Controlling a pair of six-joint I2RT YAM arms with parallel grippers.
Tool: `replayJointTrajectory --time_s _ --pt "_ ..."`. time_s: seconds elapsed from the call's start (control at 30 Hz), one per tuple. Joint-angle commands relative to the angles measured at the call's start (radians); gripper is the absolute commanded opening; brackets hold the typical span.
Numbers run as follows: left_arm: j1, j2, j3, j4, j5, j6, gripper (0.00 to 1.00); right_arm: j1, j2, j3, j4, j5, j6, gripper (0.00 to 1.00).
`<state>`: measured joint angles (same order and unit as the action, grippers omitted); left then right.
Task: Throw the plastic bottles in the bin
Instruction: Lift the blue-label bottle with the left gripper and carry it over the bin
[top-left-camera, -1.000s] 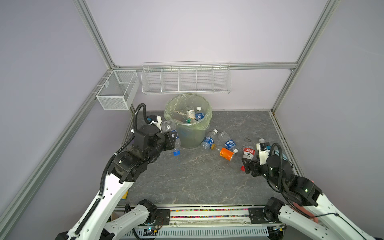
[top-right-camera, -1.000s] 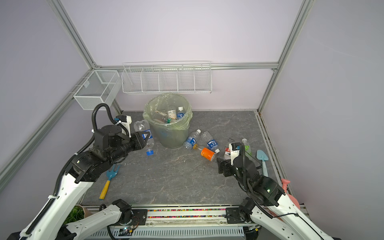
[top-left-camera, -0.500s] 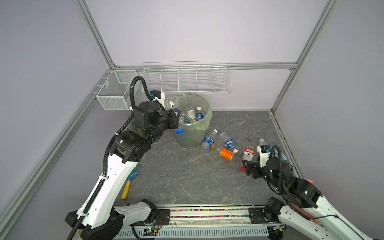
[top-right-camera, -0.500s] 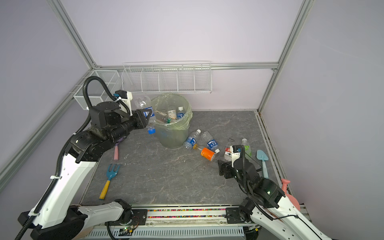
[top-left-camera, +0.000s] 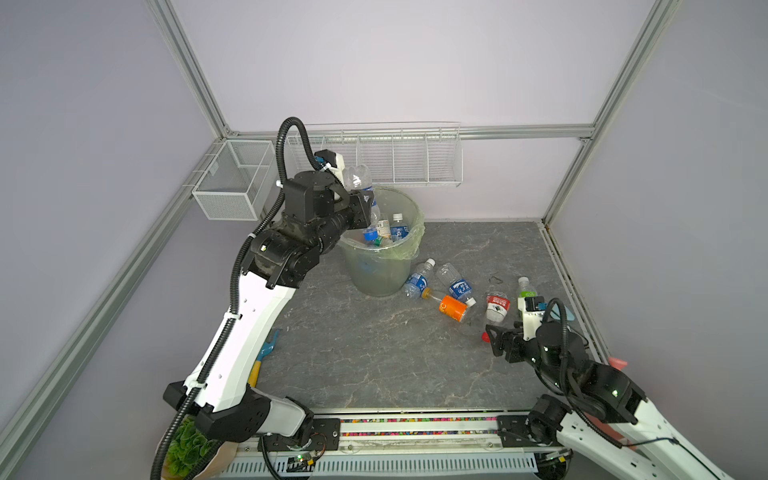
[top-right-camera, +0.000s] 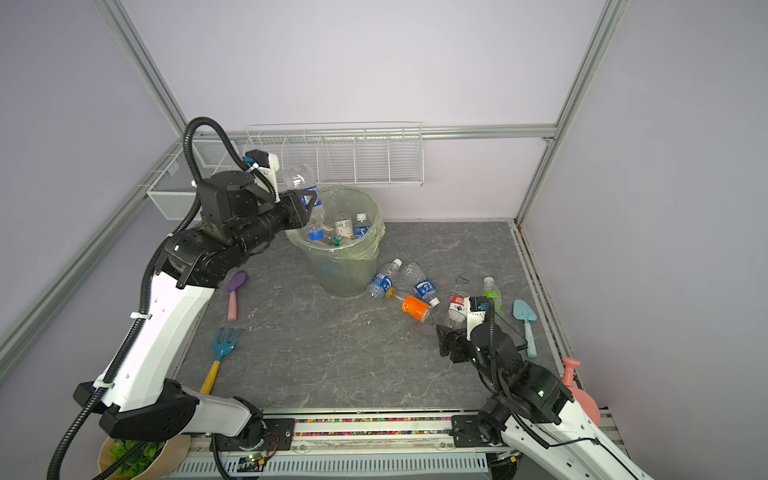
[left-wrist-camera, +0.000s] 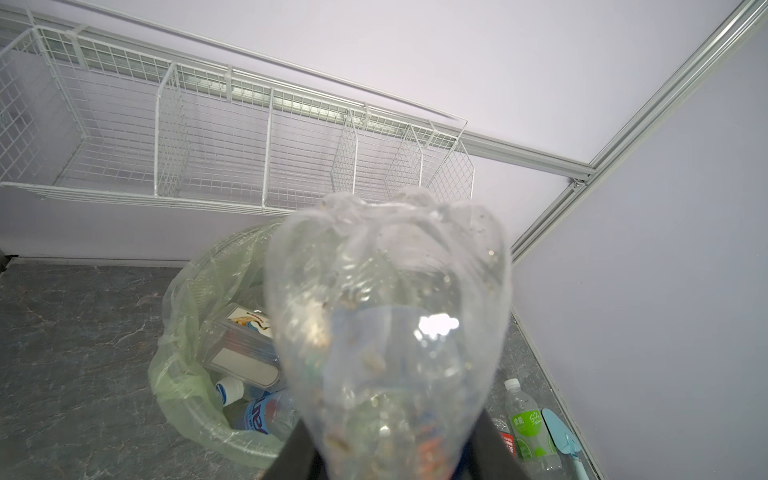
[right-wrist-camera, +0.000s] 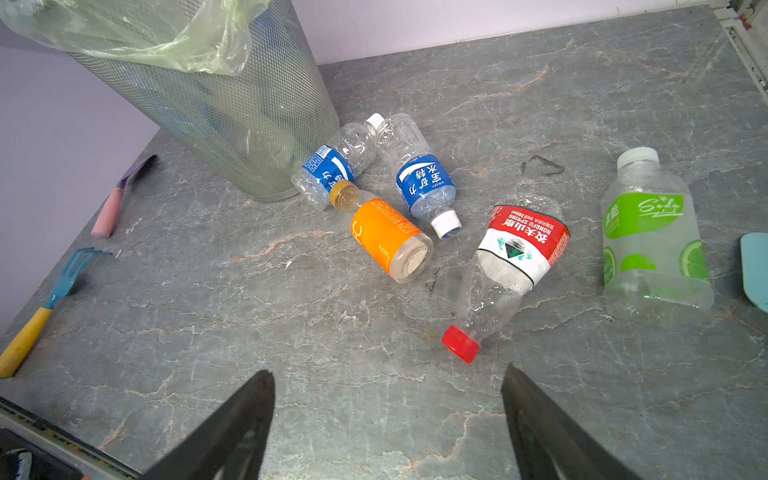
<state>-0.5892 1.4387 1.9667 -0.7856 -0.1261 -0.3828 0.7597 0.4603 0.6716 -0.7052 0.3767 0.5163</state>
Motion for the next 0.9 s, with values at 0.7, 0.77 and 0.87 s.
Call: replayJointTrajectory --time_s 0.7,0.77,0.87 --pt "0.018 0.422 0.432 -0.119 -0.006 0.082 0.25 -0.005 -0.116 -0.055 -0.075 -0.022 0.088 0.88" --pt "0.036 0.485 0.473 -0.17 0.018 0.081 0.45 -0.004 -0.128 -0.052 -0.084 -0.021 0.089 0.88" --pt "0.047 0.576 0.59 -0.288 0.041 0.078 0.82 -0.005 -0.145 -0.042 -0.104 -0.015 0.091 0.88"
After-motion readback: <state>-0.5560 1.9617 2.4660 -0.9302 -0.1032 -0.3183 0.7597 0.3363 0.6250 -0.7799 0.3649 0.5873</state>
